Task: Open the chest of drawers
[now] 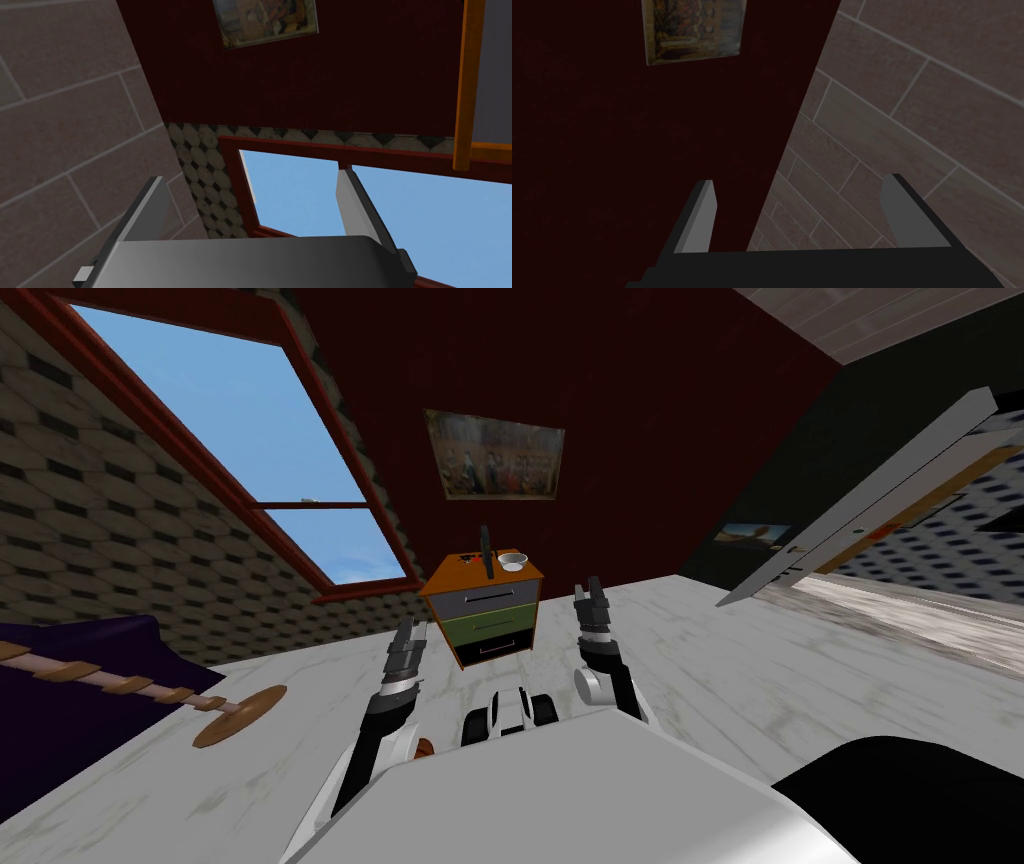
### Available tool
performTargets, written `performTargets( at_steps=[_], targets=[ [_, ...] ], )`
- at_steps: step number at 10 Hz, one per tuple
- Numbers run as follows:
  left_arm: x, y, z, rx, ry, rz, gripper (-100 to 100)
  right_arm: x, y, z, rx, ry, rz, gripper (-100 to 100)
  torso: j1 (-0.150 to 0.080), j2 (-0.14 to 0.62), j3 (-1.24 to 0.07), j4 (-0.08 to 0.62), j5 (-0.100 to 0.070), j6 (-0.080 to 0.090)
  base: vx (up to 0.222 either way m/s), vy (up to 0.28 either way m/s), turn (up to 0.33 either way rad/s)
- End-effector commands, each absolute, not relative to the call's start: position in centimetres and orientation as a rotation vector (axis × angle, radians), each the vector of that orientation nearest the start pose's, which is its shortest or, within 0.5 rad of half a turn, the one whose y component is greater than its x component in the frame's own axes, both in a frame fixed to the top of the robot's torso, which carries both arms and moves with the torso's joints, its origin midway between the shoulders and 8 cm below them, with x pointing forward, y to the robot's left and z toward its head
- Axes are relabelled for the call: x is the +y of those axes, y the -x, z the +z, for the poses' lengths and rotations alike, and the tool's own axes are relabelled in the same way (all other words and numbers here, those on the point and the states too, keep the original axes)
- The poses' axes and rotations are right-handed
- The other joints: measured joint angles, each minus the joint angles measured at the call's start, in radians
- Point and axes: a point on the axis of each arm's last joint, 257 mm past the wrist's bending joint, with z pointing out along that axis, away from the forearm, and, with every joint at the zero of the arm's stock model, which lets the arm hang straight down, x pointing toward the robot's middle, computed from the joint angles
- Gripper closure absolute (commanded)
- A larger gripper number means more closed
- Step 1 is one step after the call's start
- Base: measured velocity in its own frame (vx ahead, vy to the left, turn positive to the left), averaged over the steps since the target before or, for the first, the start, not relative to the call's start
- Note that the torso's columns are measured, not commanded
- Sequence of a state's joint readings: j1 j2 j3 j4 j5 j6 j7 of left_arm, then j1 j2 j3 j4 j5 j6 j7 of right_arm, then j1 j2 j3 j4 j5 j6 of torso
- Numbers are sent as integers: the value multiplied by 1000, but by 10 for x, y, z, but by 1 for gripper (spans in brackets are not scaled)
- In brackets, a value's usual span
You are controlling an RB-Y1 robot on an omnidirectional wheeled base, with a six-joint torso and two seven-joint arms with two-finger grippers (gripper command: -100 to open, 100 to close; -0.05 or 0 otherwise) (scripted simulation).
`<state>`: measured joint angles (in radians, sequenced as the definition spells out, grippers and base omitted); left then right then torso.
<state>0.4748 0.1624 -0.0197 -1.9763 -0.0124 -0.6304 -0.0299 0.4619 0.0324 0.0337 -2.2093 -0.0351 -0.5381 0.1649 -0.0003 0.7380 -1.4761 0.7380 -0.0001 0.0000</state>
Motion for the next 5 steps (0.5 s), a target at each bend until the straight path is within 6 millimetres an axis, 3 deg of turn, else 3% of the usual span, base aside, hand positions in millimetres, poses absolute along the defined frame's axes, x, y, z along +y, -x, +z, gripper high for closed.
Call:
performTargets(
  at_steps=[1,5],
  targets=[
    [275,-370,-96,873,636,-1249,-100,-273,-355,13,605,-645,1218,0,0,2,1,1,0,0,83,-20,-1],
    [284,-361,-125,883,634,-1248,-100,-273,-355,13,605,-646,1218,0,-1,-2,-1,-1,0,0,136,-34,-2]
  ],
)
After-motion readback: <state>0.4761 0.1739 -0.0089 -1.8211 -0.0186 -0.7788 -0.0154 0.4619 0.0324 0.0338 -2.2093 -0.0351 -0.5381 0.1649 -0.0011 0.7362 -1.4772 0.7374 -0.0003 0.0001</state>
